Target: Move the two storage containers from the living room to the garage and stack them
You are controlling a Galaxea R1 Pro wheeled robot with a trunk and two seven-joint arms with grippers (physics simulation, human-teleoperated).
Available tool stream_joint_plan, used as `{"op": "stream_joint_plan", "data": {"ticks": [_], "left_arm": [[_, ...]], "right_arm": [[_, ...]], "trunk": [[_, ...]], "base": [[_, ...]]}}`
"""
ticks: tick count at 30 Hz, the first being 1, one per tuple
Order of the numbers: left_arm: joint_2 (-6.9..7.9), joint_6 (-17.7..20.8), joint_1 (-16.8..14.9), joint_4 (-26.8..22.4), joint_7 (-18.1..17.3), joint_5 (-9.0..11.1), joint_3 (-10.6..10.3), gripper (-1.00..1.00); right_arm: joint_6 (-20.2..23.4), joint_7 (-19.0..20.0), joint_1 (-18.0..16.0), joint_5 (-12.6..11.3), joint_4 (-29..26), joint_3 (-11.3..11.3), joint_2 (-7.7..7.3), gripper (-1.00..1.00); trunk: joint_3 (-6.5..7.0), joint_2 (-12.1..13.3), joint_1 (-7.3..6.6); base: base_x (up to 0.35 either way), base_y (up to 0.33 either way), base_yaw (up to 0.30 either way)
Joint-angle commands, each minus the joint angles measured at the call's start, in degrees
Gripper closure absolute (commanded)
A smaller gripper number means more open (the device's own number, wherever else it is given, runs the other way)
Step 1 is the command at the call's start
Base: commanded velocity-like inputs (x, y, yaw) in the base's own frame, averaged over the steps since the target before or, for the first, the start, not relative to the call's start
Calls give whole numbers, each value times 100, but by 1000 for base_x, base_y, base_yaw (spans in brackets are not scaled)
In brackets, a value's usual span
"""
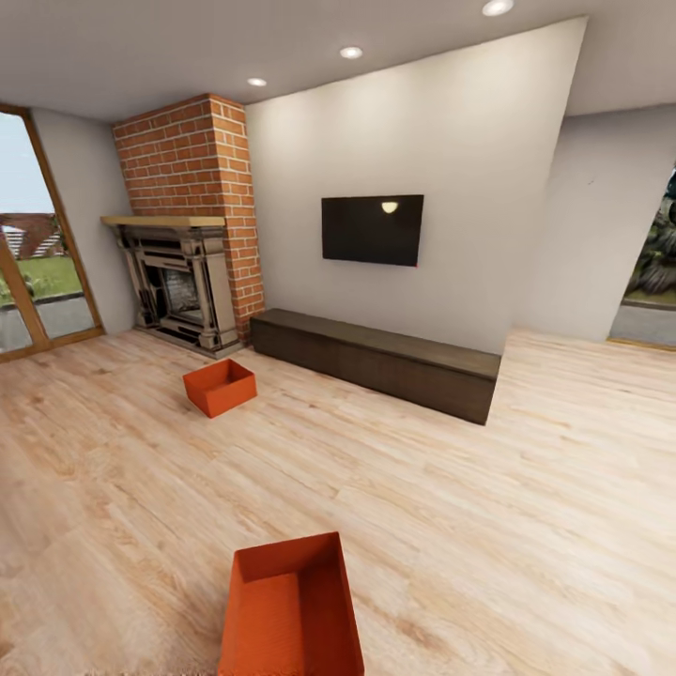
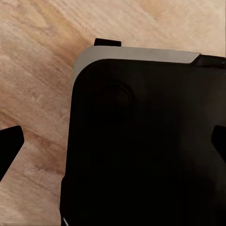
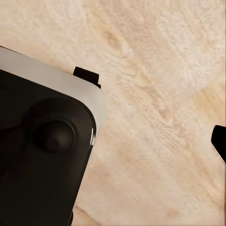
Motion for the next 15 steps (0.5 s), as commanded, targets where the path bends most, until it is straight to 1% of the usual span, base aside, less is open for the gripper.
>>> {"op": "stream_joint_plan", "data": {"ticks": [1,15], "left_arm": [[-2,-12,-1,1,-3,37,27,-100],[-2,-12,-1,1,-3,37,27,-100]], "right_arm": [[-37,-2,-6,-56,18,50,3,-100],[-36,-2,-6,-47,18,50,-4,-100]], "trunk": [[-8,-3,0],[-42,-3,0]], "base": [[0,0,266],[0,0,266]]}}
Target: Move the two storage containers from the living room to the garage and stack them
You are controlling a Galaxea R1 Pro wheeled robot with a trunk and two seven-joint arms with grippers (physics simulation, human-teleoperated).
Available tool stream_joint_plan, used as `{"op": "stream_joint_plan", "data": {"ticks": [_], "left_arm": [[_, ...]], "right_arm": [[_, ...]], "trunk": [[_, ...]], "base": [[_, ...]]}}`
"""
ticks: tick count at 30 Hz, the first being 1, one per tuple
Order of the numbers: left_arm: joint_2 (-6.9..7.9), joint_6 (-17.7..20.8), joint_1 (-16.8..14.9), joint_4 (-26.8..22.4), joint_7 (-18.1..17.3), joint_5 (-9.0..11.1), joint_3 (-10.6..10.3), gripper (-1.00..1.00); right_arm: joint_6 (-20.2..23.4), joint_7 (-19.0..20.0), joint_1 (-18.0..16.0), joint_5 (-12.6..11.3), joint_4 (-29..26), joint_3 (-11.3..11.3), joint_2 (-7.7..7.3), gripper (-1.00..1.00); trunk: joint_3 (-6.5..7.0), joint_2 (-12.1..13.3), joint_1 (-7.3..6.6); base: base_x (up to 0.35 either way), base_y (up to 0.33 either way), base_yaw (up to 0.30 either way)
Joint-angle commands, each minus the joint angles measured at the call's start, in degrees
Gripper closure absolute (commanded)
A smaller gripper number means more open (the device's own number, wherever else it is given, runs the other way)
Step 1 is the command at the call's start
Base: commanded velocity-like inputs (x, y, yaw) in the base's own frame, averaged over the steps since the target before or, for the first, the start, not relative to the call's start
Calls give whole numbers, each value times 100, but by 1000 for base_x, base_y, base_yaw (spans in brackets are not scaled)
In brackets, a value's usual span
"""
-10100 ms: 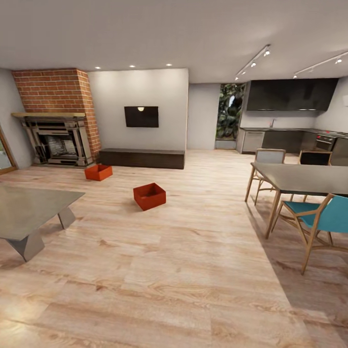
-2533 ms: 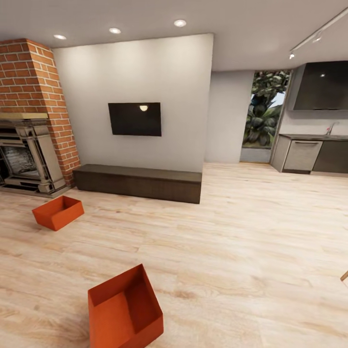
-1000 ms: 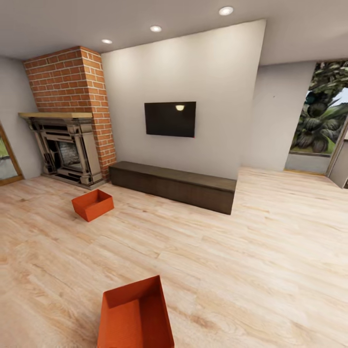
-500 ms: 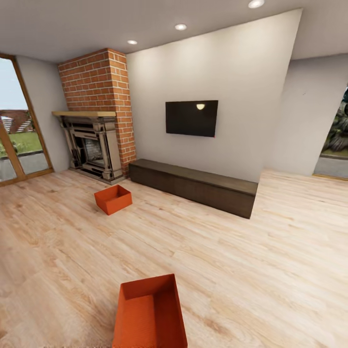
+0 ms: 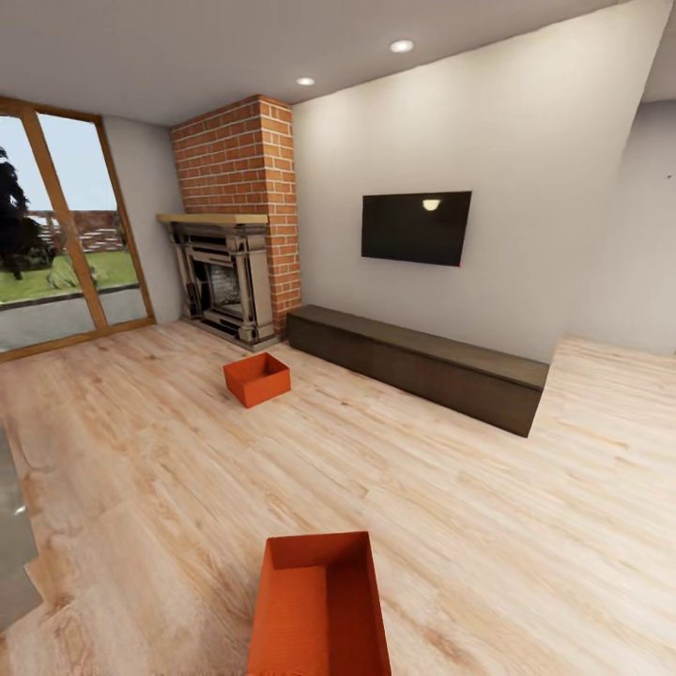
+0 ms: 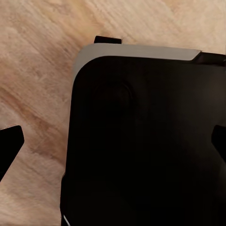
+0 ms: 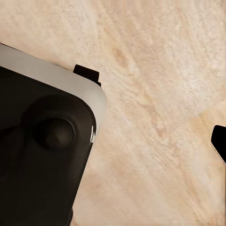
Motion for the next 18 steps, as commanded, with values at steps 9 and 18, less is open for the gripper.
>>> {"op": "stream_joint_plan", "data": {"ticks": [9,18], "left_arm": [[-1,-12,-2,1,-7,37,27,-100],[-1,-12,-2,1,-8,37,27,-100]], "right_arm": [[-37,-1,-6,-59,18,50,3,-100],[-37,-2,-6,-61,18,50,9,-100]], "trunk": [[-28,-3,0],[-49,-3,0]], "base": [[0,0,266],[0,0,258]]}}
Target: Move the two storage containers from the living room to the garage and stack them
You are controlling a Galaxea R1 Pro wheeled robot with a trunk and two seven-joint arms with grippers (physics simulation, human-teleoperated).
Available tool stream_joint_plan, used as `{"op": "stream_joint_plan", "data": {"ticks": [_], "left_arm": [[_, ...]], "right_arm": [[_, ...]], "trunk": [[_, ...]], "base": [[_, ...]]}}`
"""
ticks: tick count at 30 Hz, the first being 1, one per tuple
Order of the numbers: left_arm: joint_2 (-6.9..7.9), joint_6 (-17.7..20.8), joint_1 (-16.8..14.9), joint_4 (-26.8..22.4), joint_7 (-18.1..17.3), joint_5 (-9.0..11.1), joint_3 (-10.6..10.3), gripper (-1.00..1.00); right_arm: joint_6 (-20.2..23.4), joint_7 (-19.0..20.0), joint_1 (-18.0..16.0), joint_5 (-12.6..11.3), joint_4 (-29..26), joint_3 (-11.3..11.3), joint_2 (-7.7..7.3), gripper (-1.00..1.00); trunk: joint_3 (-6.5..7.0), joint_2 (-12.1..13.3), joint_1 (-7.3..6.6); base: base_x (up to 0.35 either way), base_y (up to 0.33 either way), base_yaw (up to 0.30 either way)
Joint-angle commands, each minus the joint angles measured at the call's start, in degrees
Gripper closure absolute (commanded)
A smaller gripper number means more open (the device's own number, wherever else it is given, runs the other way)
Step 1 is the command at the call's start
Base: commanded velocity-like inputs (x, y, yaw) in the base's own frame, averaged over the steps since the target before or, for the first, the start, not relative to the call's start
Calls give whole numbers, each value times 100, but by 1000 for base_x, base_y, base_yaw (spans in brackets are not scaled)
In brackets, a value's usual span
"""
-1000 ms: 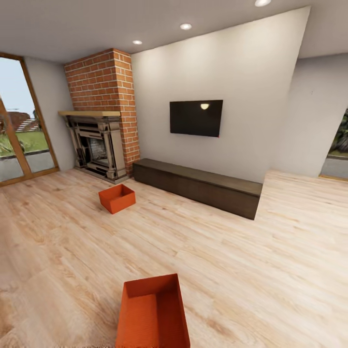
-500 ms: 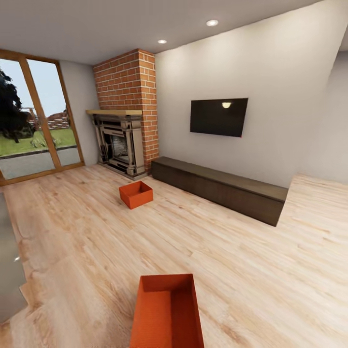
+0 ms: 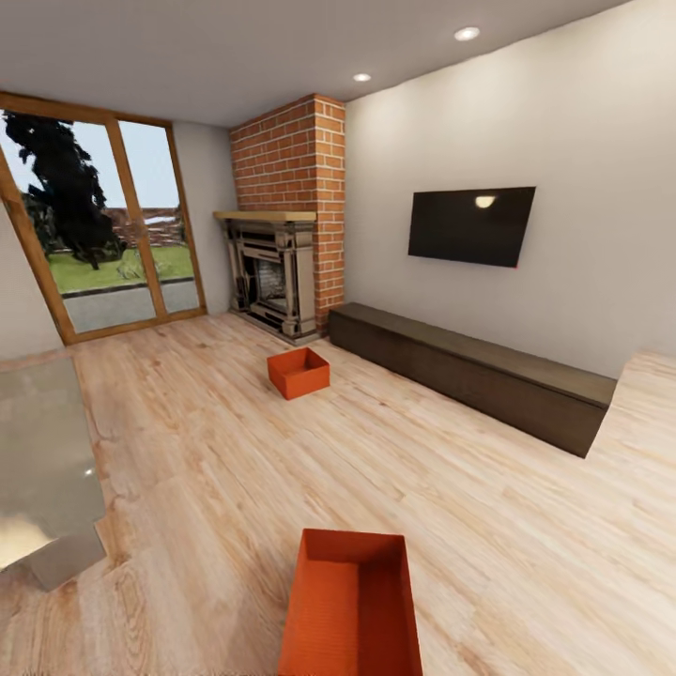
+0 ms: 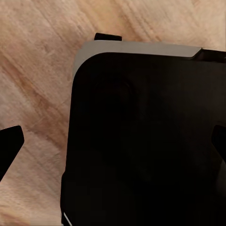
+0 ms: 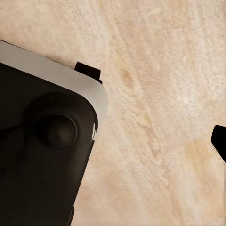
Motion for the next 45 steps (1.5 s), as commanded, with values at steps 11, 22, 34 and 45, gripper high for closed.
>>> {"op": "stream_joint_plan", "data": {"ticks": [11,22,34,45], "left_arm": [[-9,-12,-2,9,-7,37,27,-100],[-18,-12,-2,10,-7,37,27,-100],[-15,-12,-2,10,-7,33,27,-100],[-10,-12,-2,10,-7,30,27,-100]], "right_arm": [[-44,-2,-6,-75,18,49,-5,-100],[-44,-3,-6,-99,18,49,-5,-100],[-37,-6,-6,-116,18,49,3,-100],[-37,-6,-6,-112,18,49,1,-100]], "trunk": [[-9,-3,0],[-9,-3,0],[-9,-3,0],[-9,-3,0]], "base": [[212,0,38],[288,0,1],[54,0,-109],[1,0,-205]]}}
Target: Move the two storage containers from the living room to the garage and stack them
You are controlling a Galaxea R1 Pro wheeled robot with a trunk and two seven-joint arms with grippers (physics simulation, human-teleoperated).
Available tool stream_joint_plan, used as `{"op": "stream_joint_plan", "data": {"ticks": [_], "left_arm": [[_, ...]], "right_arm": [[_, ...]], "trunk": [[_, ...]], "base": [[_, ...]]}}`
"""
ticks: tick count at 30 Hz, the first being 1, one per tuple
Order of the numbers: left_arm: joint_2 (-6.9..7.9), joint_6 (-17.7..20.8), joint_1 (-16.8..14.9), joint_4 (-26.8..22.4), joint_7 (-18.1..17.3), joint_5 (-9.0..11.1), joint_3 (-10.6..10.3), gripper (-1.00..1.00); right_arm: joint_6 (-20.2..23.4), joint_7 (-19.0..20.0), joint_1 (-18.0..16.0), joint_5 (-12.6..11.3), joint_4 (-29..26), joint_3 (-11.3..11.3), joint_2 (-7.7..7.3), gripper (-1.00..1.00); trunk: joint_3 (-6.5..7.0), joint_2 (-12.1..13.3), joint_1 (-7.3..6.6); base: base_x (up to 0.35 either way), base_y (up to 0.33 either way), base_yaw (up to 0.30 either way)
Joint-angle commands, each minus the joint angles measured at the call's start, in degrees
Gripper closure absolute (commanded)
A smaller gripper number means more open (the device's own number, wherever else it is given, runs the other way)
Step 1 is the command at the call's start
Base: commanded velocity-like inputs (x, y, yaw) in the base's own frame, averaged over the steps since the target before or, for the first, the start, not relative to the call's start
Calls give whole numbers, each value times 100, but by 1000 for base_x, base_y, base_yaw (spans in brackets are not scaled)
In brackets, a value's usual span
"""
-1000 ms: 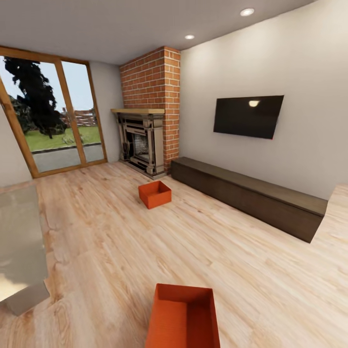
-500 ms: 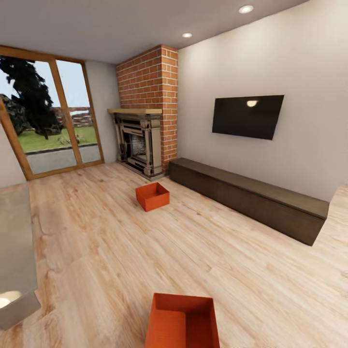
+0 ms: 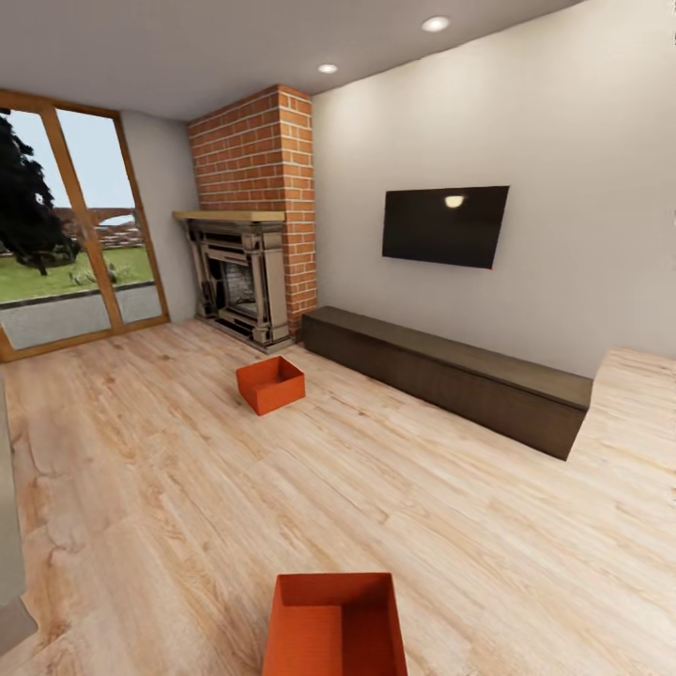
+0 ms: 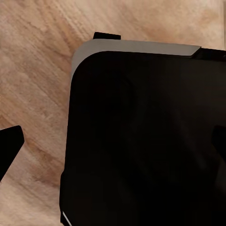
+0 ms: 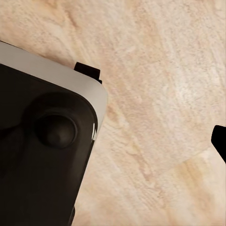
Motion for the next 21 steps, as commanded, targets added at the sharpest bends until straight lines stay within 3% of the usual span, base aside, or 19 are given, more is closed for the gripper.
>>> {"op": "stream_joint_plan", "data": {"ticks": [1,21], "left_arm": [[-1,-13,-2,1,-4,38,27,-100],[-1,-13,-2,1,-4,41,27,-100]], "right_arm": [[-36,-2,-6,-59,18,49,1,-100],[-27,-2,-7,-61,18,49,6,-100]], "trunk": [[-5,-3,0],[-5,-3,0]], "base": [[0,0,-46],[0,0,-6]]}}
